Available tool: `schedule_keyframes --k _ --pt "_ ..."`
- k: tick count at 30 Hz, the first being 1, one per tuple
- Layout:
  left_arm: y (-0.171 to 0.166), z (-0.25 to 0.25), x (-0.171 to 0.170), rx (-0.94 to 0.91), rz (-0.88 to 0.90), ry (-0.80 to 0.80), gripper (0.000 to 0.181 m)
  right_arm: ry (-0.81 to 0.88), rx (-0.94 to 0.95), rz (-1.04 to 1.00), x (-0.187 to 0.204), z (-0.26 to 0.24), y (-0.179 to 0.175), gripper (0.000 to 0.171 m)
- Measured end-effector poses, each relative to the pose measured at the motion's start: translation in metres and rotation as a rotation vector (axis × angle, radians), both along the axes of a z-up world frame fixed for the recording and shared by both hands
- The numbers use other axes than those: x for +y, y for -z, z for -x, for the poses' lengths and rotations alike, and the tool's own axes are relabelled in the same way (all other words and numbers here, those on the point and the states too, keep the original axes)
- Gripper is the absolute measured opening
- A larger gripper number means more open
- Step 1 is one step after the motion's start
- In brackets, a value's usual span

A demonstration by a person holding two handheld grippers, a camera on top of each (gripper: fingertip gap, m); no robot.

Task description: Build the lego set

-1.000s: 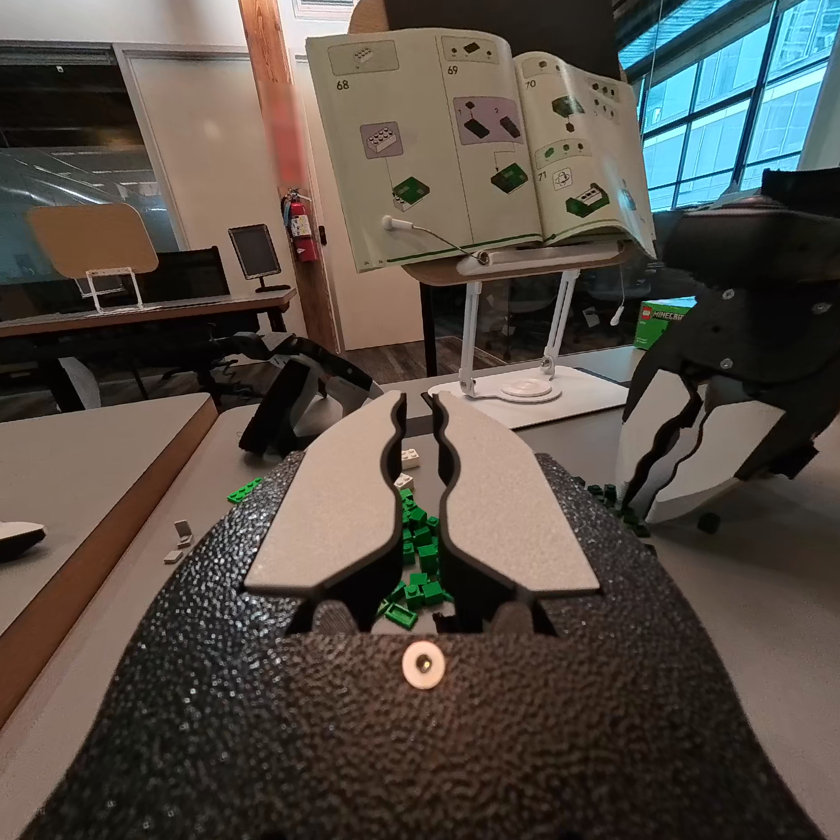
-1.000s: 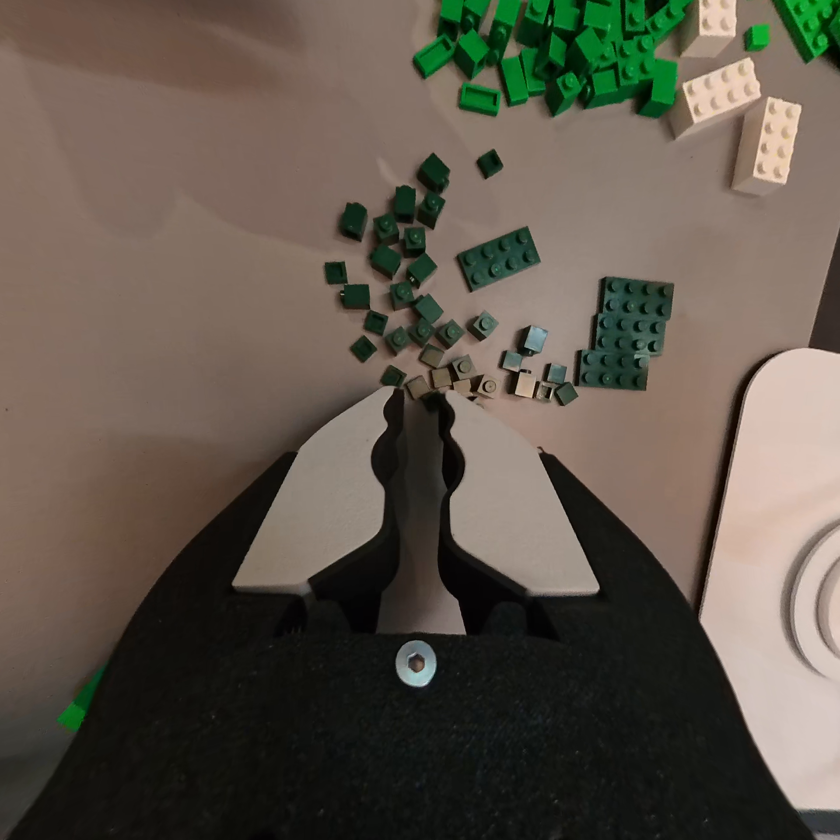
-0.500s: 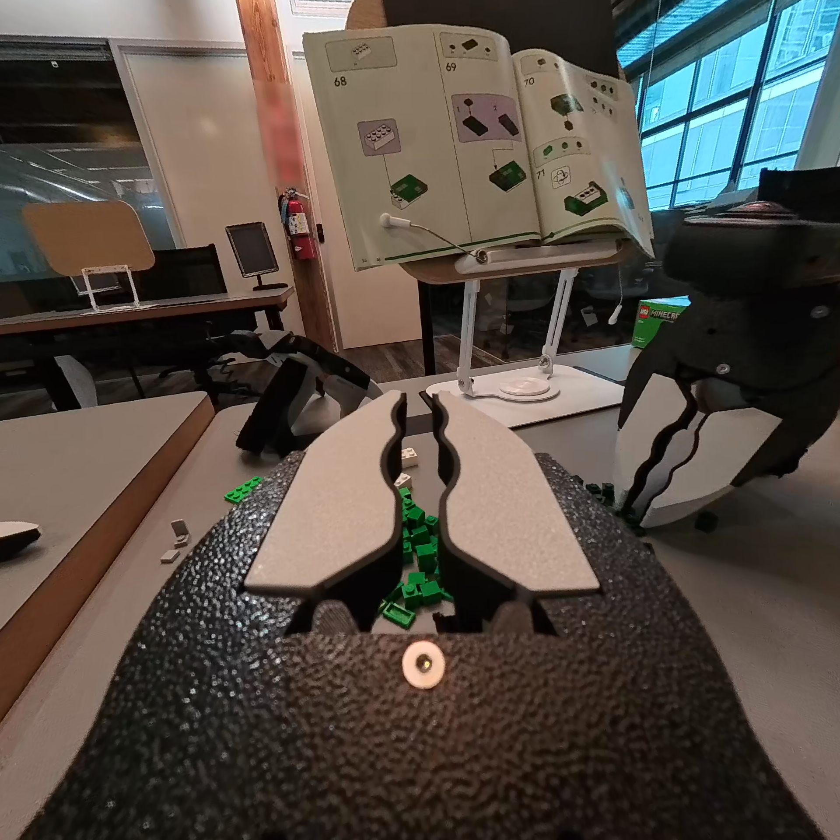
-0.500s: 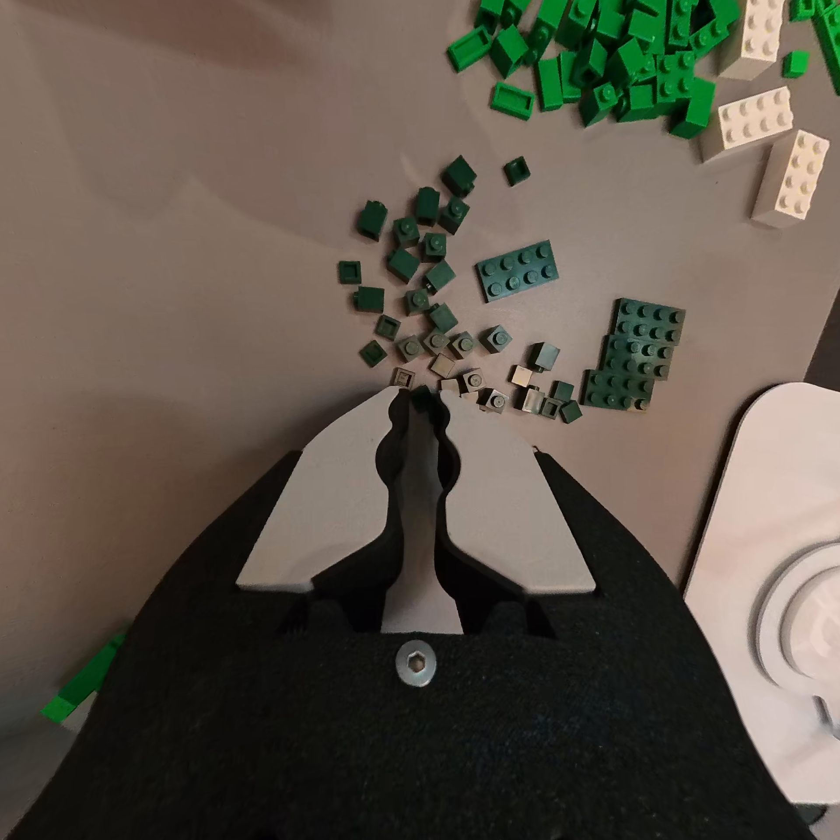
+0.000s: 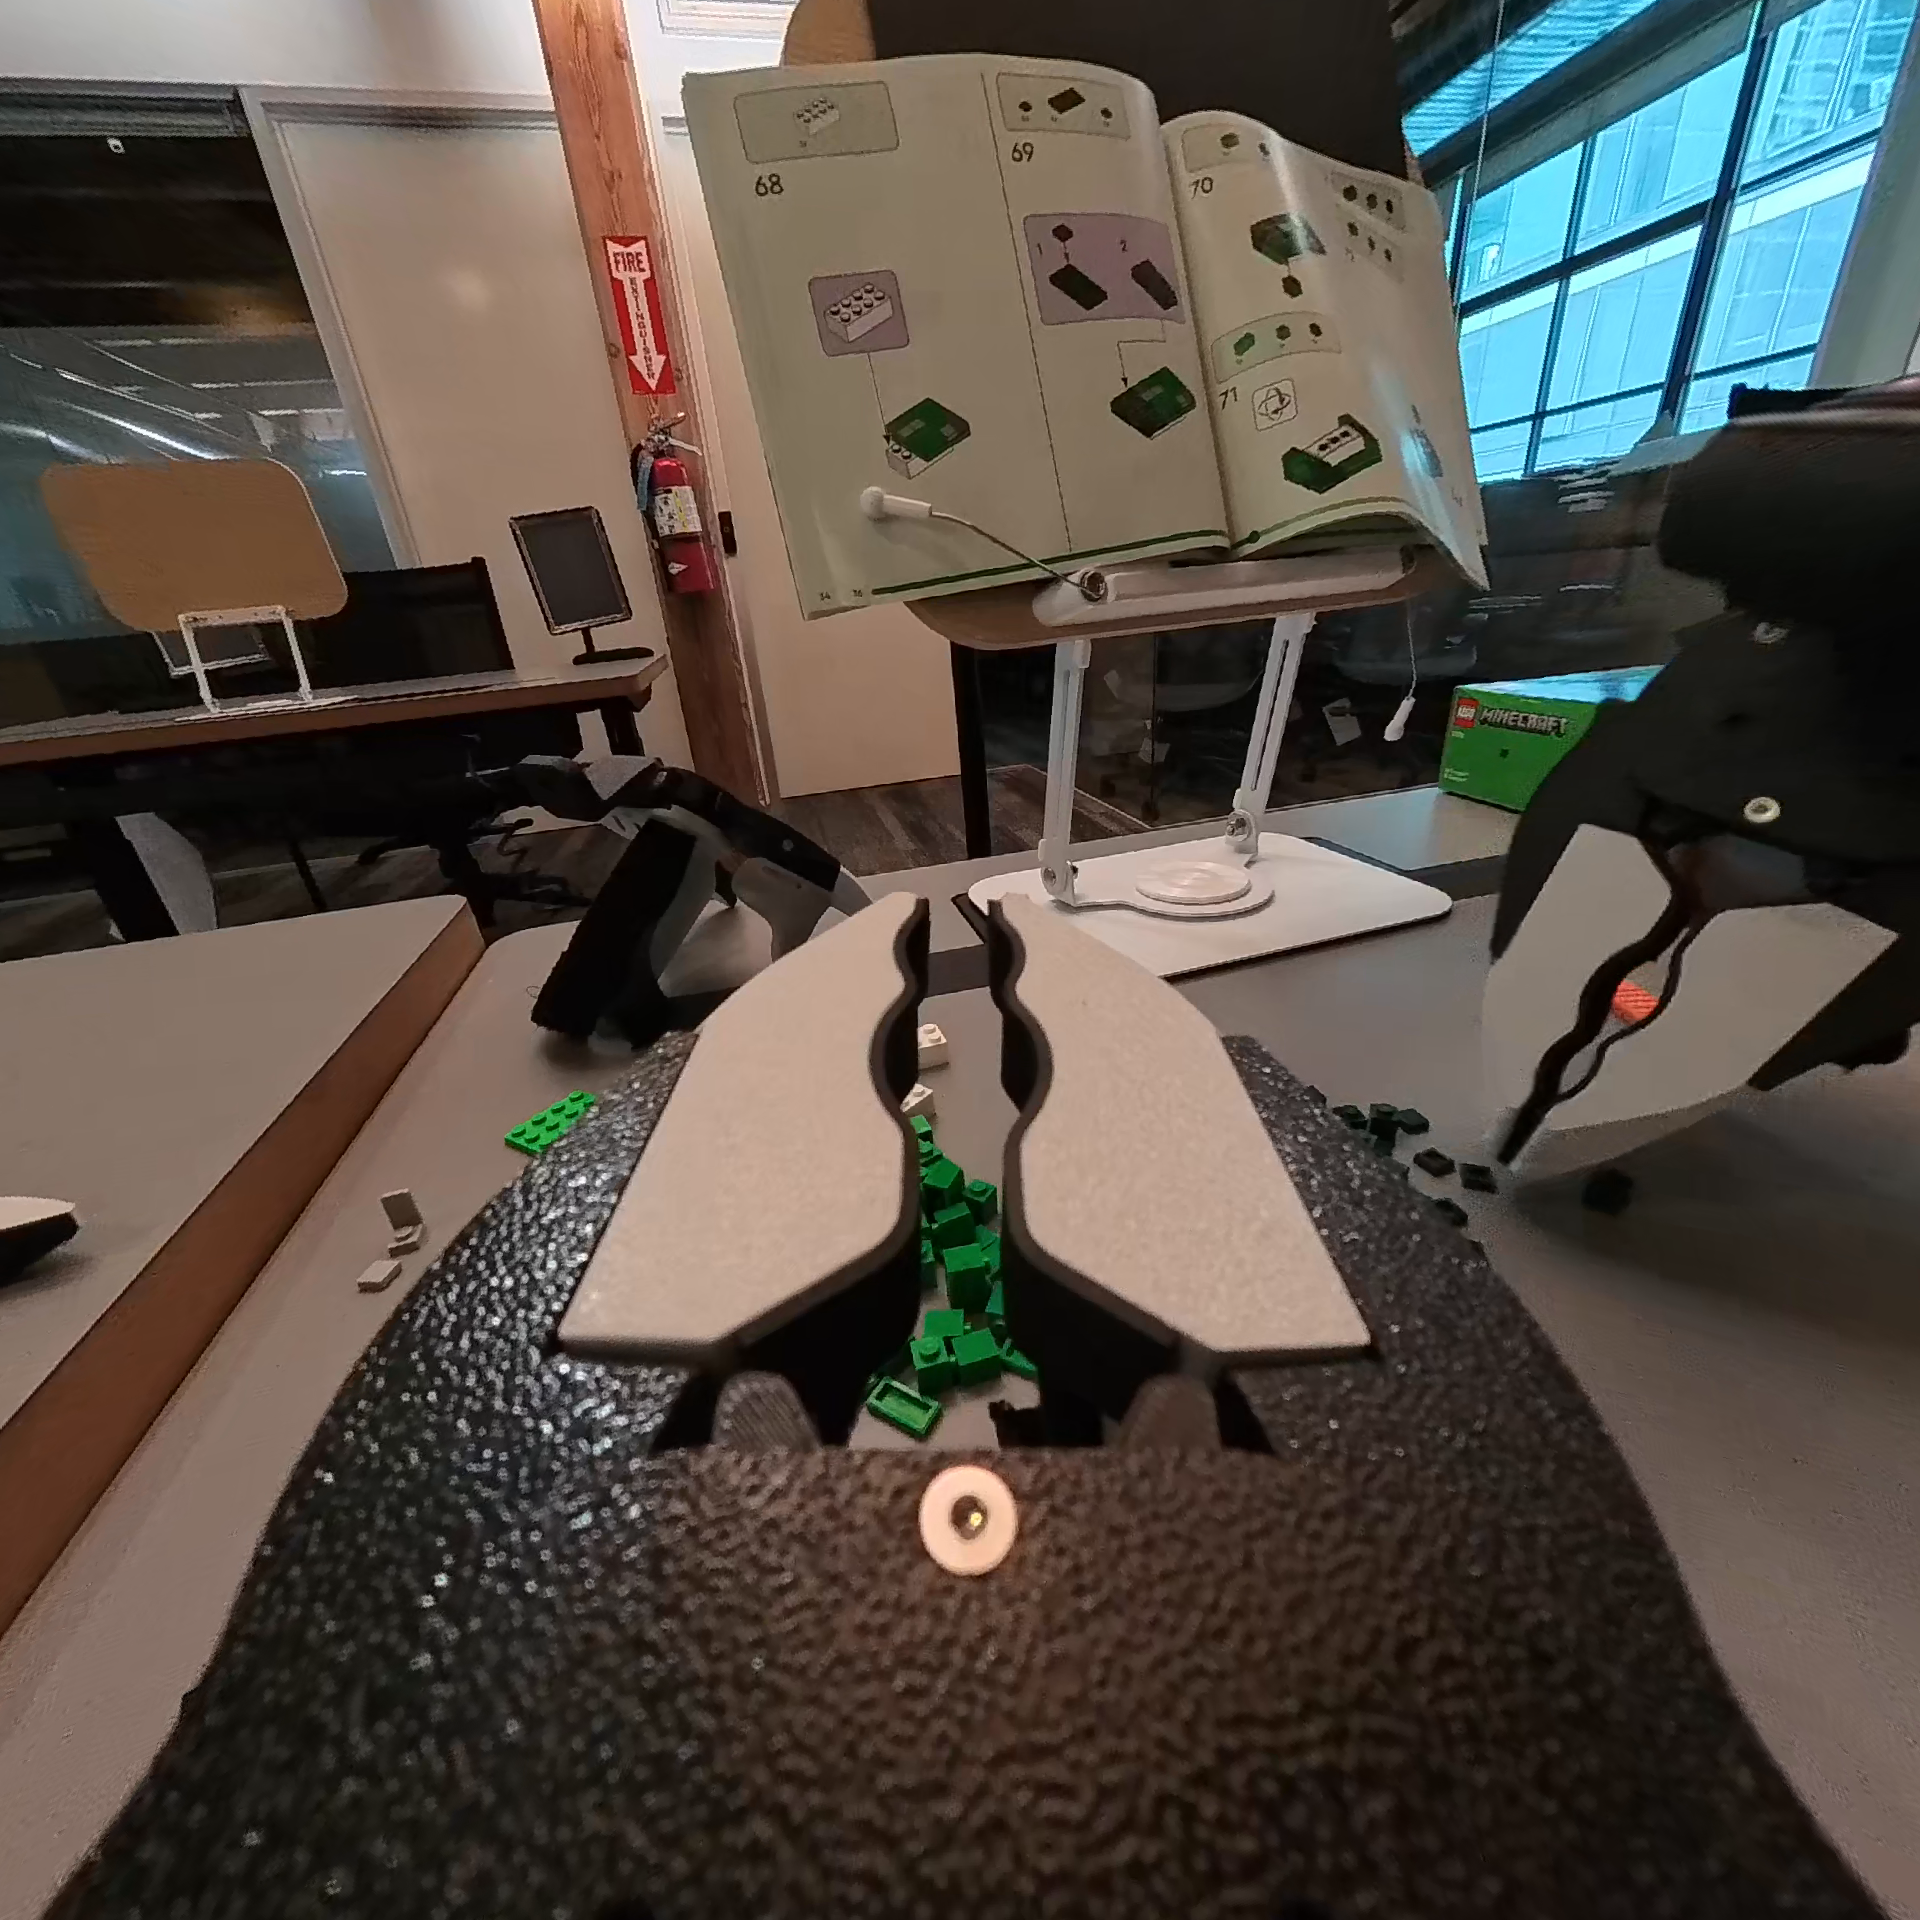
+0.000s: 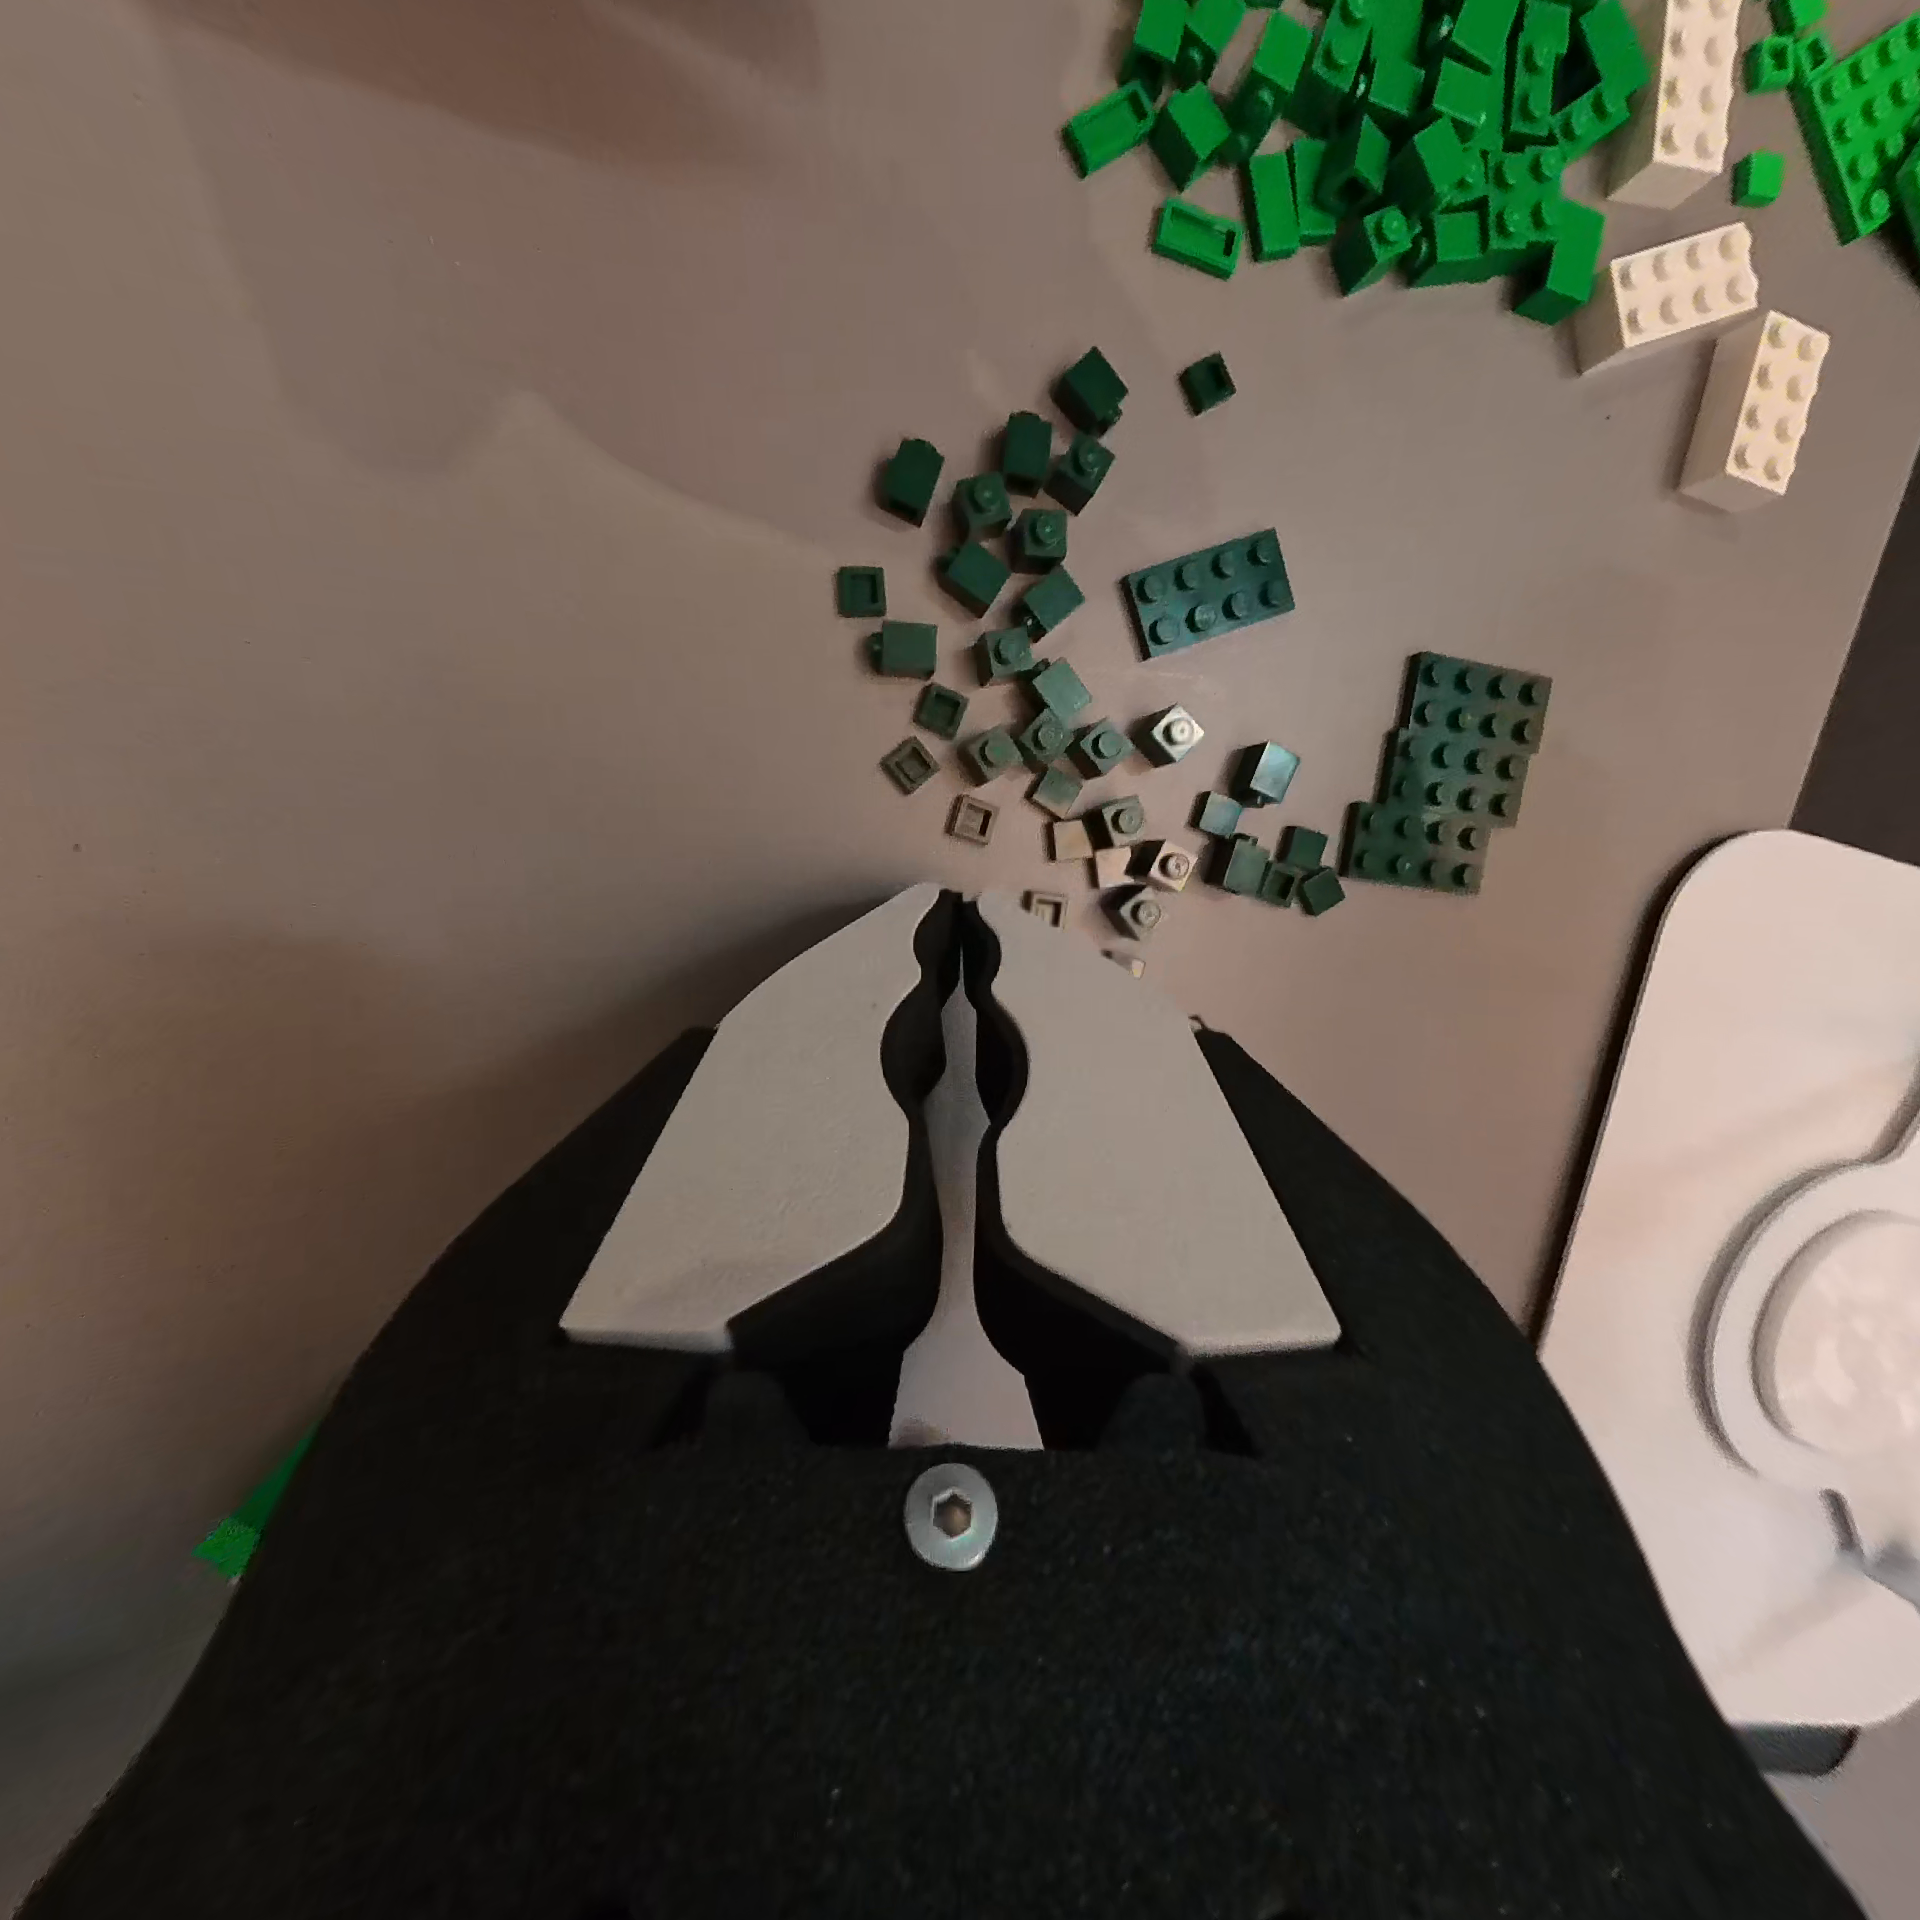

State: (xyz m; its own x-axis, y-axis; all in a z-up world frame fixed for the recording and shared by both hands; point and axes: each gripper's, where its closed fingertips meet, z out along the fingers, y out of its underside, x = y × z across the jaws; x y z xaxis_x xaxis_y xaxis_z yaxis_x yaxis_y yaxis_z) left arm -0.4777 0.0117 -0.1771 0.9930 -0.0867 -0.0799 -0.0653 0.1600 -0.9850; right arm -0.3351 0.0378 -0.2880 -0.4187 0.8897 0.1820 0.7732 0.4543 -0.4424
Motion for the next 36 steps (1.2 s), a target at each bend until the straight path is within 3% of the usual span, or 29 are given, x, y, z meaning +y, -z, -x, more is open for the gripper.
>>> schedule_keyframes --k 7,13,27,36 --pt "0.0 0.0 0.0 -0.002 0.001 0.003 0.01 0.068 0.016 0.01 0.004 -0.006 -0.001 0.001" --pt "0.001 -0.001 0.0 0.002 0.003 0.004 0.01 0.171 -0.044 0.086 0.009 -0.006 0.01 0.018" --pt "0.001 0.0 0.001 -0.003 0.004 0.005 0.01 0.155 -0.043 0.049 0.007 -0.003 0.009 0.009" --pt "0.0 -0.002 0.001 -0.014 0.0 0.012 0.01 0.121 -0.003 0.125 -0.054 -0.032 -0.018 0.008"
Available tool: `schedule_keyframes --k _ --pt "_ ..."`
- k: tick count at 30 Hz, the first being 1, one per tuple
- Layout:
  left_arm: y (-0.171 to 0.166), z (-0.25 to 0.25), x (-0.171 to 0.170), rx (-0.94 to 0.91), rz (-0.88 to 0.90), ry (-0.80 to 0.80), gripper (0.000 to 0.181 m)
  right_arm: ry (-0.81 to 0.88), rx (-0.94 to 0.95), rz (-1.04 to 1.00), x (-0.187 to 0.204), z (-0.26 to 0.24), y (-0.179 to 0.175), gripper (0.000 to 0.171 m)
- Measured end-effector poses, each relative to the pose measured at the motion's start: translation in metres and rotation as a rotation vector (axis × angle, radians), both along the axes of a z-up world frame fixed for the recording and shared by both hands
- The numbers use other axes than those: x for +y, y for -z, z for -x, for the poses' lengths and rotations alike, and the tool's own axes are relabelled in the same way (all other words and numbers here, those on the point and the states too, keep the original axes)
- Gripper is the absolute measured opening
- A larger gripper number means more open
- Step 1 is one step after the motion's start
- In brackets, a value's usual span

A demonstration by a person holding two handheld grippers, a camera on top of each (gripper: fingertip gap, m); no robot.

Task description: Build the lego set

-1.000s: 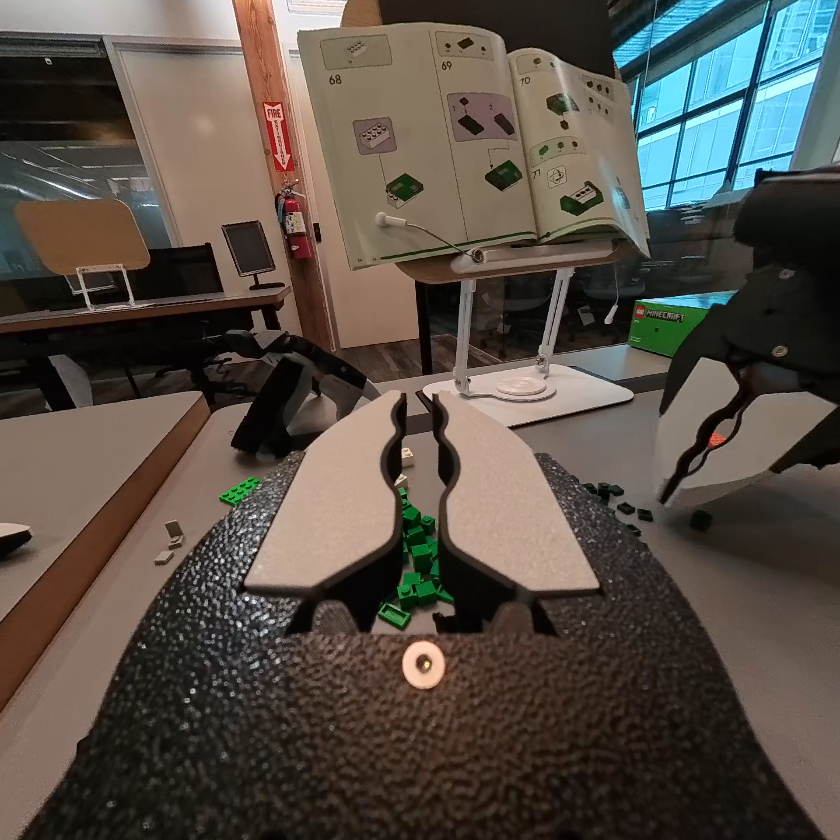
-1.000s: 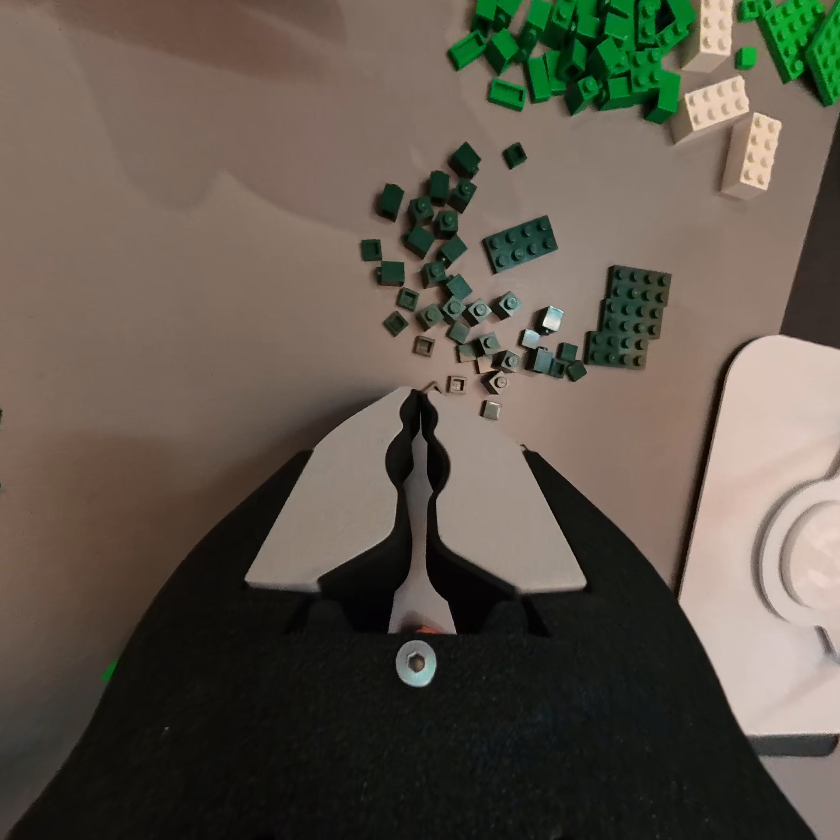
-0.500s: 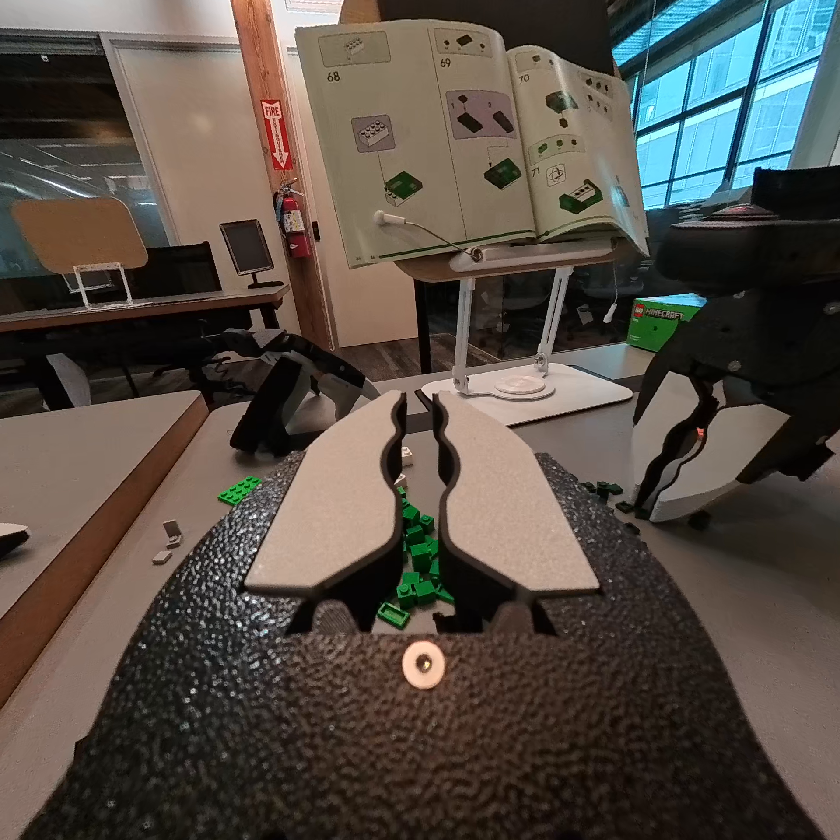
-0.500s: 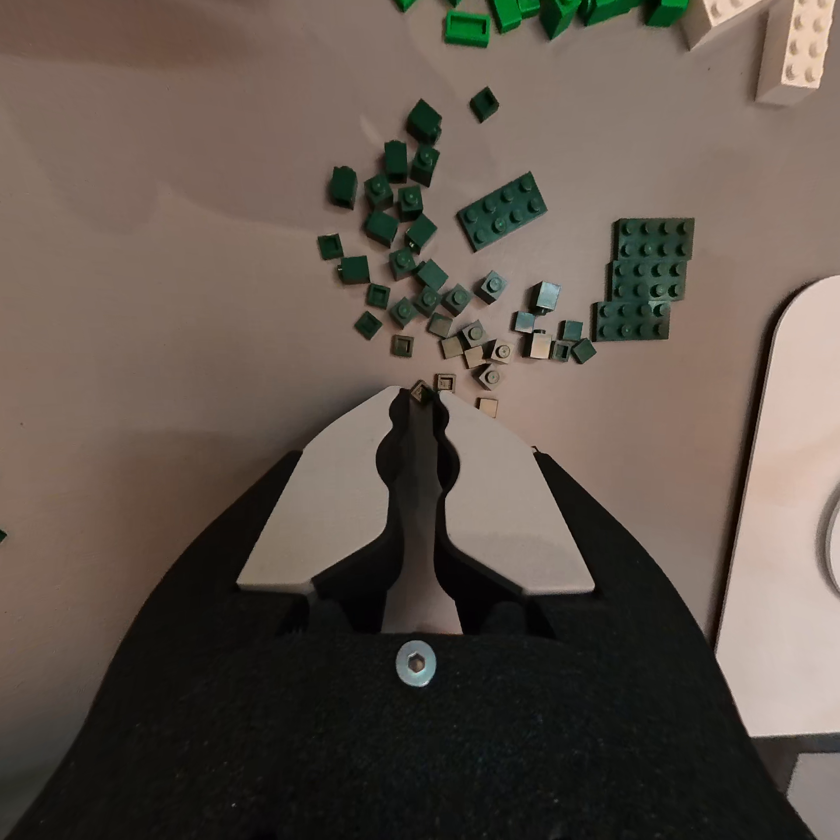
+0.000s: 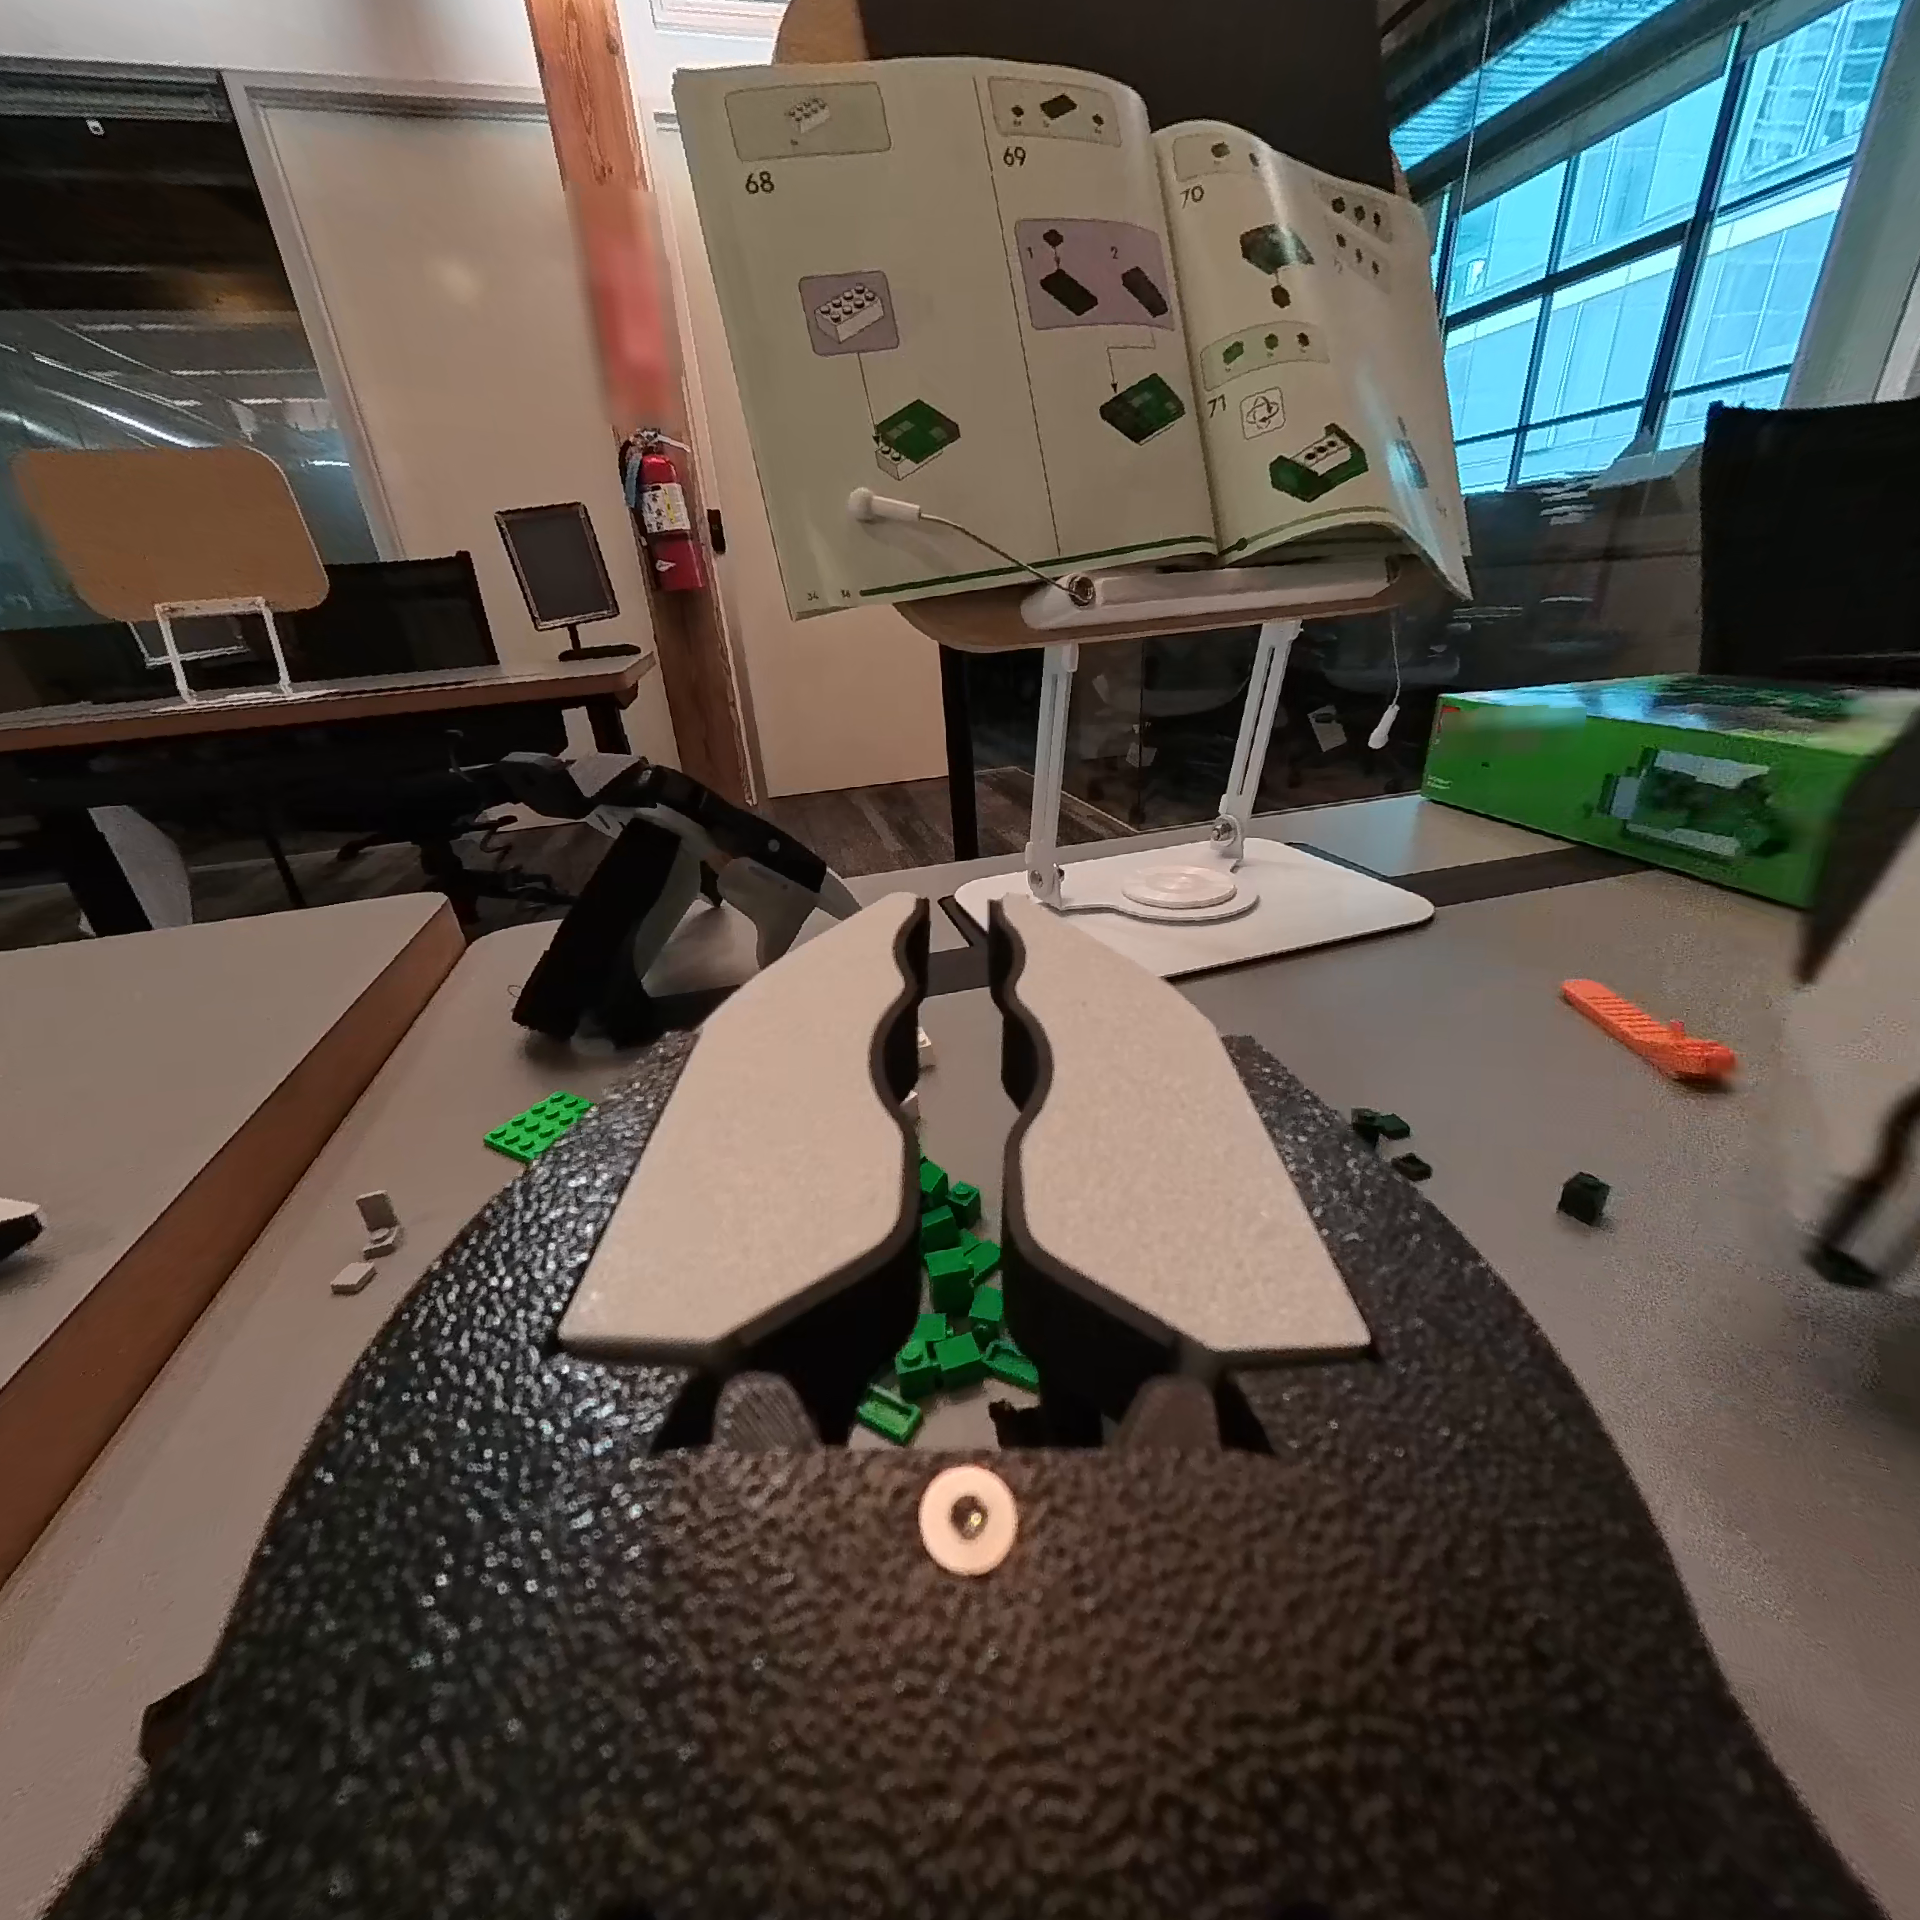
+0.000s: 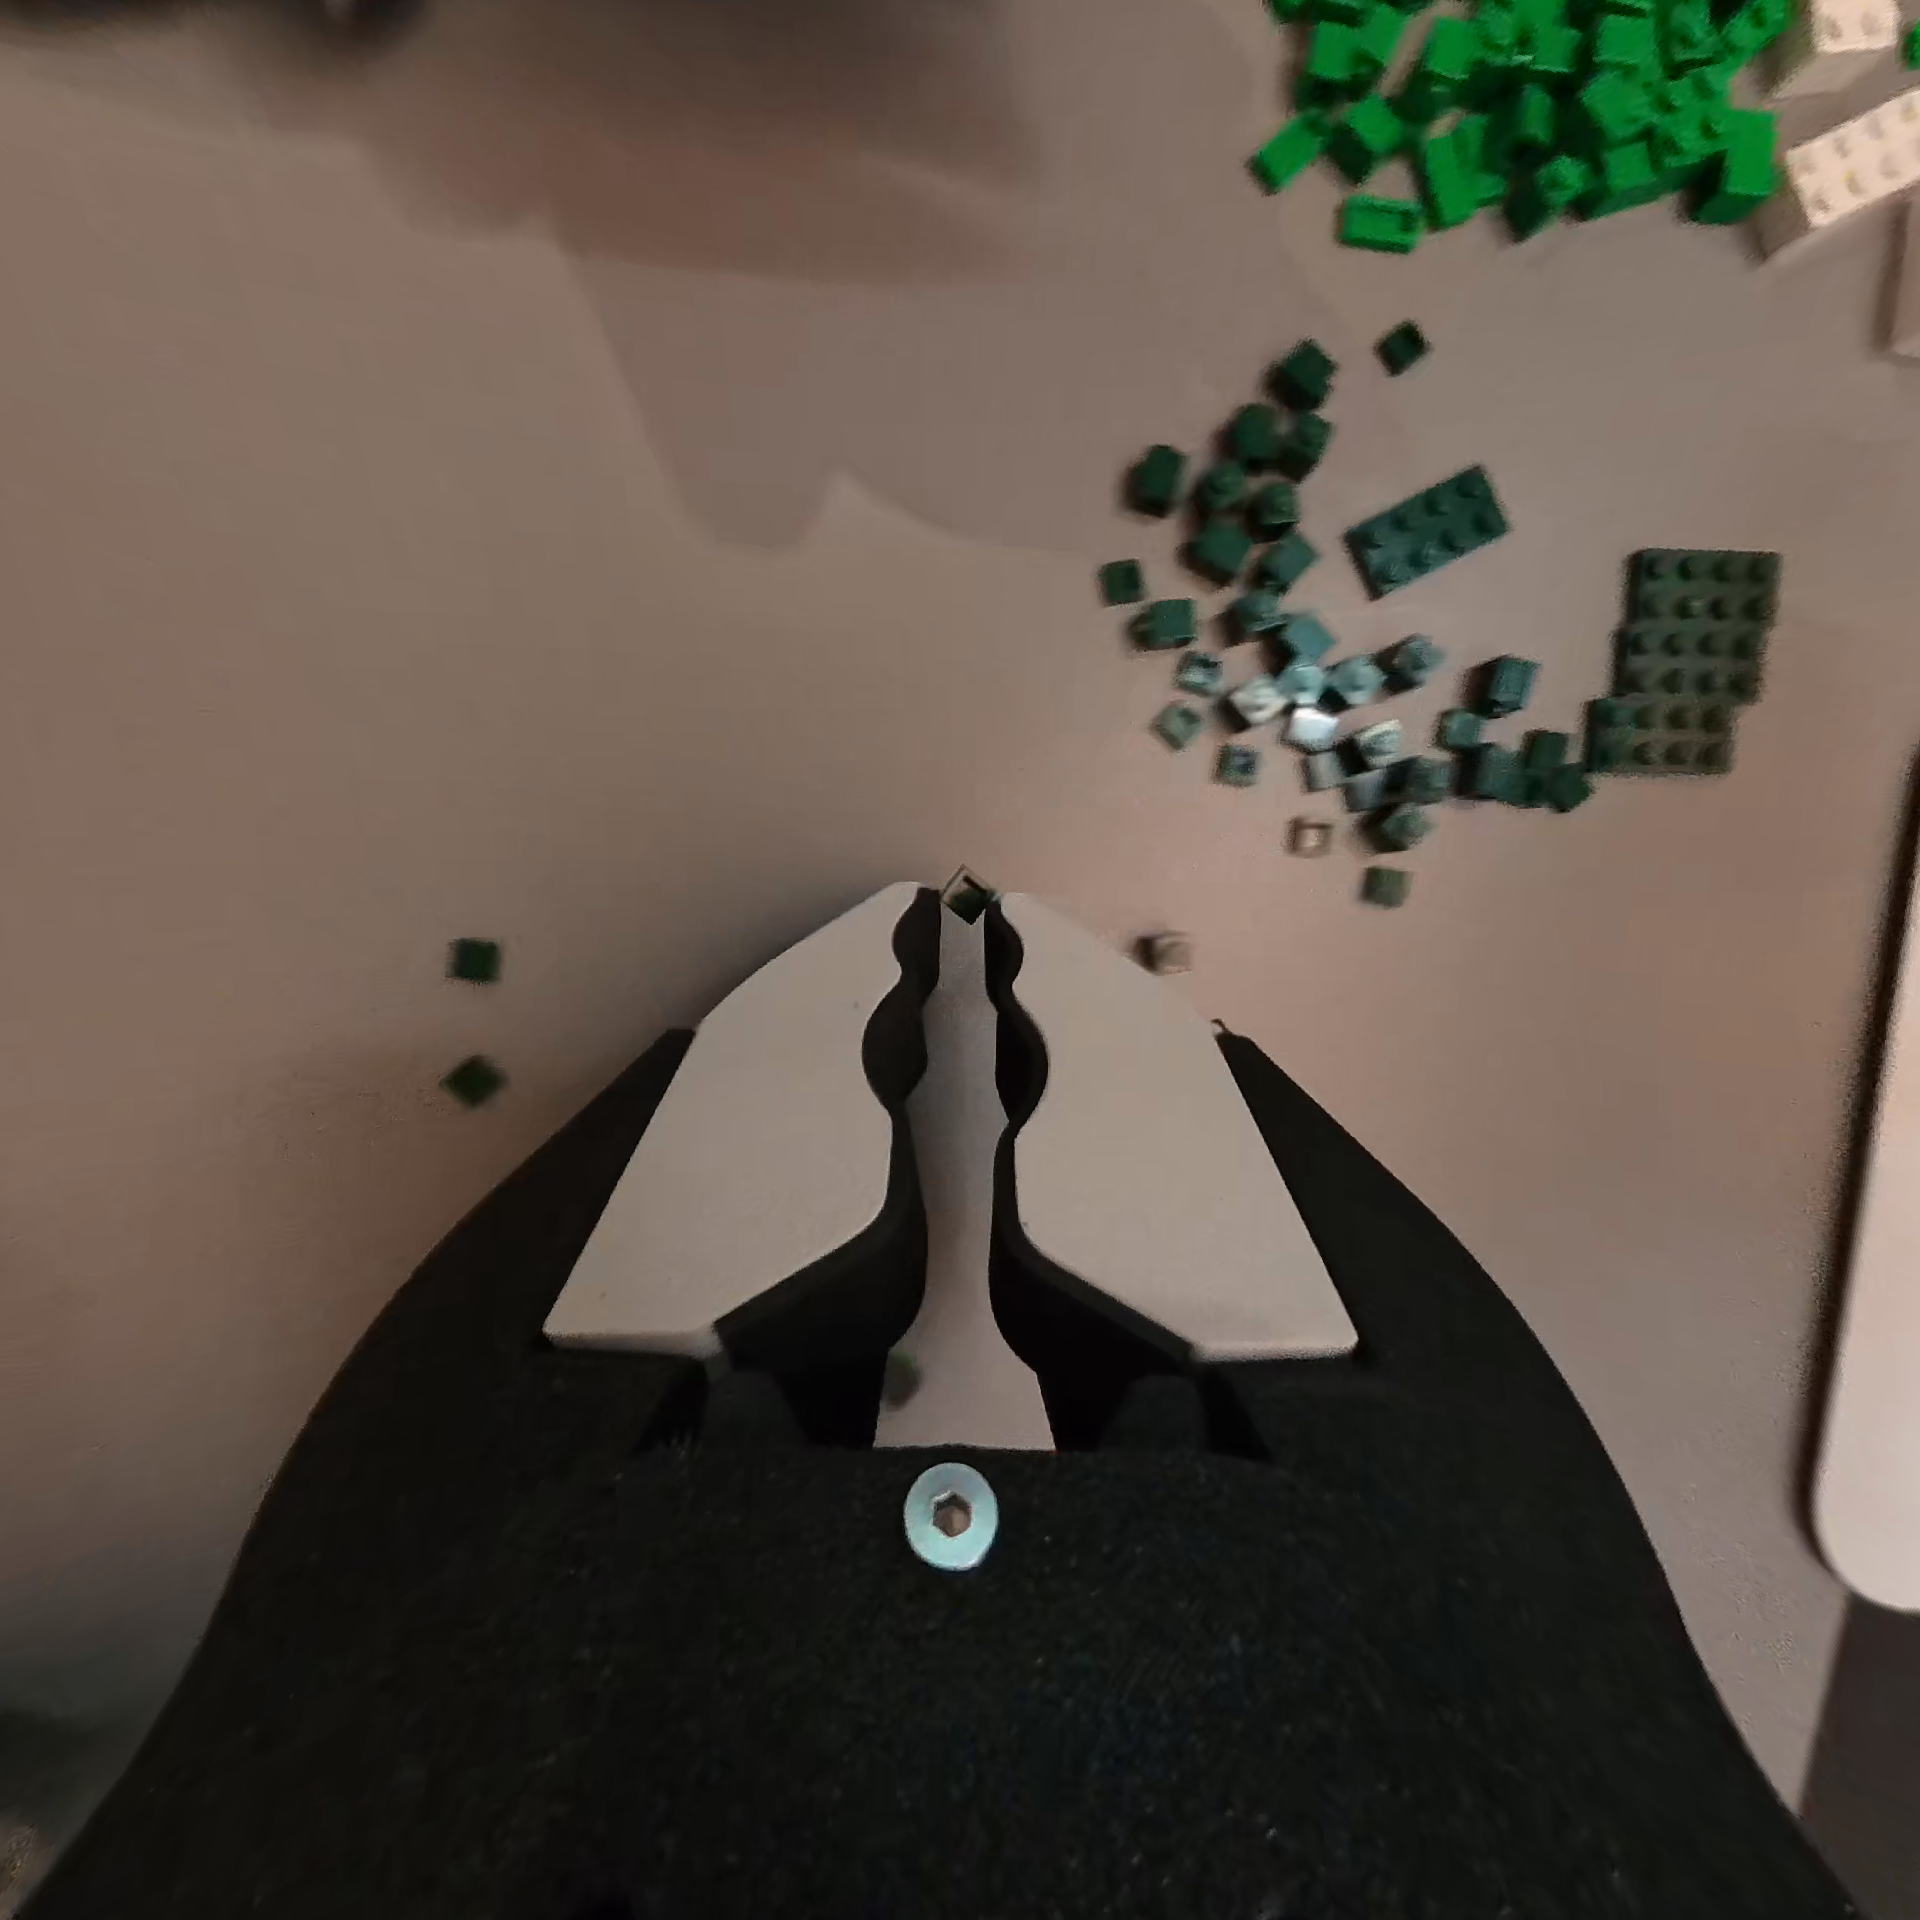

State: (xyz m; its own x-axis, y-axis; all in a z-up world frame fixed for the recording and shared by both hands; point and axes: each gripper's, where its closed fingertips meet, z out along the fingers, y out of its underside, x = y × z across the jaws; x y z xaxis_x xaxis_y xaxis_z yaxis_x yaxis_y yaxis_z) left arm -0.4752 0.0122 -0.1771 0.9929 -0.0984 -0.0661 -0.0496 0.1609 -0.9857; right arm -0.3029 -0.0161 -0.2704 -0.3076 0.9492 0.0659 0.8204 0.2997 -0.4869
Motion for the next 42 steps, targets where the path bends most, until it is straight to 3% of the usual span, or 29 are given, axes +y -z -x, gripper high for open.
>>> schedule_keyframes --k 5,10,13,18,23,26,30,42 --pt "0.0 -0.001 0.0 -0.001 -0.002 0.0 0.01 -0.061 -0.037 0.025 -0.05 -0.028 0.009 0.007" --pt "-0.001 0.0 0.0 -0.01 -0.003 0.002 0.01 -0.079 -0.048 0.041 -0.072 -0.042 0.016 0.007" --pt "-0.001 -0.003 0.0 -0.006 -0.003 0.011 0.01 -0.064 0.02 0.028 -0.071 -0.038 0.008 0.0" --pt "0.006 -0.027 0.003 0.052 0.037 0.13 0.015 -0.036 0.142 -0.042 -0.069 -0.029 -0.007 0.0" --pt "0.005 -0.032 0.001 0.07 0.022 0.14 0.015 0.069 0.182 -0.043 -0.06 -0.022 -0.003 0.002" --pt "0.009 -0.03 0.003 0.063 0.041 0.135 0.015 0.149 0.17 0.006 -0.059 -0.014 0.006 0.009" --pt "0.01 -0.032 0.004 0.065 0.046 0.141 0.015 0.111 0.173 -0.048 -0.058 -0.006 0.015 0.013" --pt "0.006 -0.045 0.0 0.087 0.026 0.21 0.018 0.081 0.095 0.016 -0.053 0.004 0.028 0.007"
